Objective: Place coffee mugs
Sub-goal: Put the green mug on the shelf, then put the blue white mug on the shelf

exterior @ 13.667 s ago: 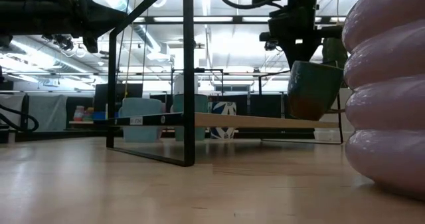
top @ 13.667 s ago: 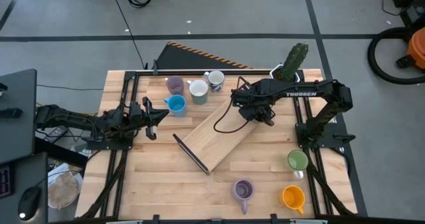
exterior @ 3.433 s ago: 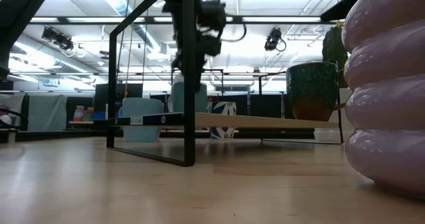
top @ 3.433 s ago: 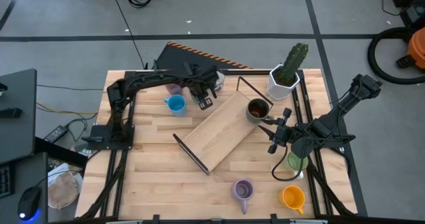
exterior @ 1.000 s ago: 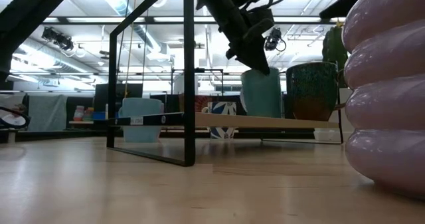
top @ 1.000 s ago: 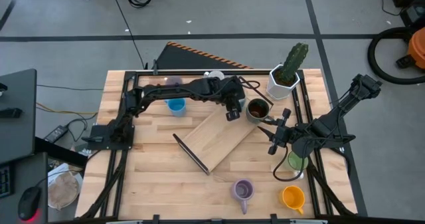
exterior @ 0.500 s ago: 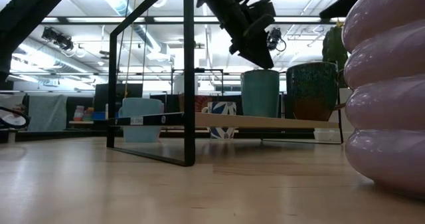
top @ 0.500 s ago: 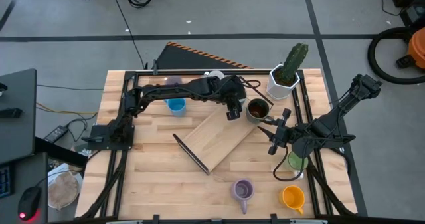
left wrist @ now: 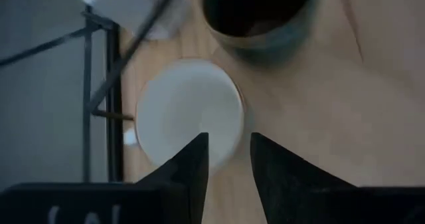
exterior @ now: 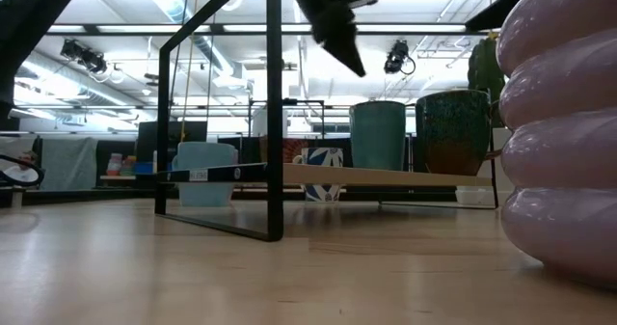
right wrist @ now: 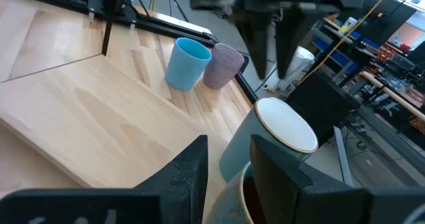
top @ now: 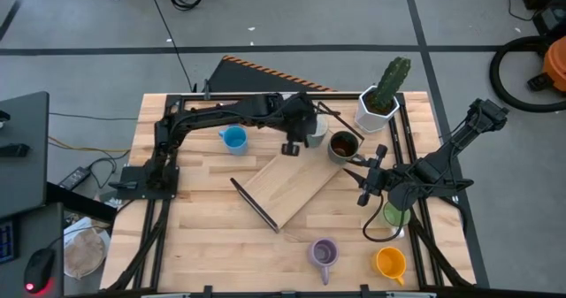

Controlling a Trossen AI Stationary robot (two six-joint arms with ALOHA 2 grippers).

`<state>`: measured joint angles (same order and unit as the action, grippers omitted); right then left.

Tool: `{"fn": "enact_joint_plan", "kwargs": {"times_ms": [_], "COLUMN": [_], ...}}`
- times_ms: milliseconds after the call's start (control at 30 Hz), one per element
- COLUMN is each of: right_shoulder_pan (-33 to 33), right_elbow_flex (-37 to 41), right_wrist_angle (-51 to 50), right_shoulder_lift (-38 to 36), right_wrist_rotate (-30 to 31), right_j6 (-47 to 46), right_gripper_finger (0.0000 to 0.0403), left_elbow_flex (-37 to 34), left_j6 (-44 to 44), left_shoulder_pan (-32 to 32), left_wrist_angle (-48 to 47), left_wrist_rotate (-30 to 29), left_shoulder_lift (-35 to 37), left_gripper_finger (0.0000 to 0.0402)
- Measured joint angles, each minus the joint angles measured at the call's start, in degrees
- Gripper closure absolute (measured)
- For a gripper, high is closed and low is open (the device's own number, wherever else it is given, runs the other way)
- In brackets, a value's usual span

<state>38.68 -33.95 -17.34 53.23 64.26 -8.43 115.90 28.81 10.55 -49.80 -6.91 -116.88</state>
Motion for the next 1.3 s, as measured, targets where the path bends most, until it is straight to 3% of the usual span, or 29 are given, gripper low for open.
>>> {"fn": "enact_joint_plan", "kwargs": {"times_ms": [233,400,633,867,1067,1300], "right_shoulder_pan": [0.0,0.0,0.5,0.7,0.7,0.7], "right_elbow_flex": [0.0,0.0,0.0,0.0,0.0,0.0], "right_wrist_angle": [0.2,0.1,0.1,0.1,0.1,0.1], "right_shoulder_lift": [0.0,0.0,0.0,0.0,0.0,0.0], "right_wrist_rotate": [-0.3,-1.1,-1.1,-1.1,-1.0,-1.1], "right_j6": [-0.4,-0.5,-0.5,-0.2,-0.2,-0.4], "right_gripper_finger": [0.0284,0.0285,0.0285,0.0285,0.0285,0.0285], "left_elbow_flex": [-0.1,-0.1,0.0,-0.1,-0.1,0.0], "left_j6": [10.0,14.8,21.2,21.8,21.8,19.0], "left_shoulder_pan": [0.9,0.8,0.5,0.1,-1.0,0.4], "left_wrist_angle": [-3.2,-2.0,0.1,2.1,2.4,0.0], "left_wrist_rotate": [-0.4,-6.0,-5.7,-6.0,-10.3,-7.9], "left_shoulder_lift": [-1.5,-3.0,-4.0,-5.7,-5.6,-1.6], "left_gripper_finger": [0.0283,0.0283,0.0283,0.0283,0.0283,0.0283]}}
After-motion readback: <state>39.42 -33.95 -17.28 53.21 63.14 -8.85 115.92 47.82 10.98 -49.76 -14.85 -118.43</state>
